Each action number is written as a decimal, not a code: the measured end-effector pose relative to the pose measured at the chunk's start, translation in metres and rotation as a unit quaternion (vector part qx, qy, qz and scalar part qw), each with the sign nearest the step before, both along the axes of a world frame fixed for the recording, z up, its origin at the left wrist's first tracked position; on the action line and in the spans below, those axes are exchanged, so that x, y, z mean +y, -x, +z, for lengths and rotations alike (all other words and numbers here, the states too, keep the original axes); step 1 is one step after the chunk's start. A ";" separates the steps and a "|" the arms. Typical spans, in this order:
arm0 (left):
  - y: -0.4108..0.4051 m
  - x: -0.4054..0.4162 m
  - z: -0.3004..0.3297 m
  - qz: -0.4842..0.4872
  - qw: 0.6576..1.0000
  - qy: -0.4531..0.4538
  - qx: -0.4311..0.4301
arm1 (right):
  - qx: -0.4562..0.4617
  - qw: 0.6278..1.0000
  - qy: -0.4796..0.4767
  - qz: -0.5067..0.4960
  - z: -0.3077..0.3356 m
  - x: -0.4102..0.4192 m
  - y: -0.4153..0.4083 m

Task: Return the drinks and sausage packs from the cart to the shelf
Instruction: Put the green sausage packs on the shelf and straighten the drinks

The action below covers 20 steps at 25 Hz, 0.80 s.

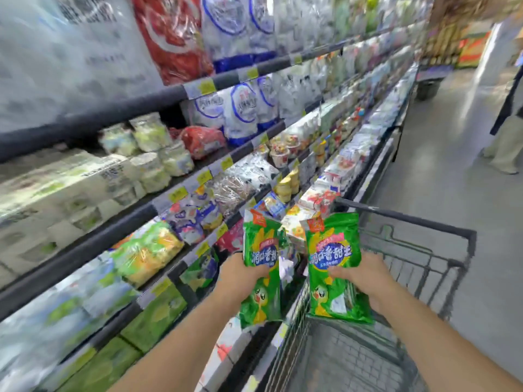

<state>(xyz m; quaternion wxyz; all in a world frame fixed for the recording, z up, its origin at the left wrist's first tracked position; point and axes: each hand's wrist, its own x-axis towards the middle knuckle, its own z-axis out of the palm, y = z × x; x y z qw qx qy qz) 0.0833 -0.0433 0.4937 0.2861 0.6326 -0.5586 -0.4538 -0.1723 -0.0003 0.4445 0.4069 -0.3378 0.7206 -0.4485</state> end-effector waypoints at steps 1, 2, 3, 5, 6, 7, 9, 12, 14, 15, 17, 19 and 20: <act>-0.016 0.016 0.008 0.033 0.999 0.010 -0.002 | -0.011 0.999 0.010 0.032 0.008 0.001 -0.016; -0.033 0.034 0.016 0.067 0.998 0.018 -0.004 | -0.023 0.997 0.018 0.066 0.013 0.003 -0.034; -0.051 0.052 0.023 0.096 0.995 0.023 -0.005 | -0.029 0.994 0.024 0.103 0.019 0.006 -0.055; -0.088 0.086 0.030 0.138 0.990 0.023 0.003 | -0.030 0.986 0.037 0.159 0.026 0.012 -0.095; -0.110 0.106 0.035 0.163 0.986 0.025 0.011 | -0.035 0.980 0.046 0.191 0.032 0.017 -0.119; -0.132 0.126 0.039 0.191 0.981 0.027 0.019 | -0.043 0.973 0.047 0.221 0.040 0.025 -0.143; -0.181 0.168 0.051 0.253 0.966 0.046 0.025 | -0.060 0.955 0.060 0.284 0.062 0.043 -0.196; -0.259 0.234 0.064 0.328 0.941 0.075 0.033 | -0.077 0.923 0.071 0.370 0.086 0.071 -0.279; -0.313 0.280 0.068 0.368 0.925 0.078 0.041 | -0.090 0.897 0.072 0.426 0.098 0.092 -0.341; -0.341 0.307 0.069 0.389 0.917 0.078 0.041 | -0.087 0.885 0.068 0.451 0.102 0.106 -0.376; -0.397 0.360 0.073 0.427 0.900 0.080 0.042 | -0.088 0.860 0.069 0.499 0.110 0.140 -0.451; -0.454 0.415 0.077 0.461 0.882 0.090 0.042 | -0.095 0.834 0.077 0.538 0.119 0.182 -0.527; -0.479 0.438 0.079 0.475 0.874 0.093 0.044 | -0.094 0.823 0.081 0.554 0.121 0.200 -0.559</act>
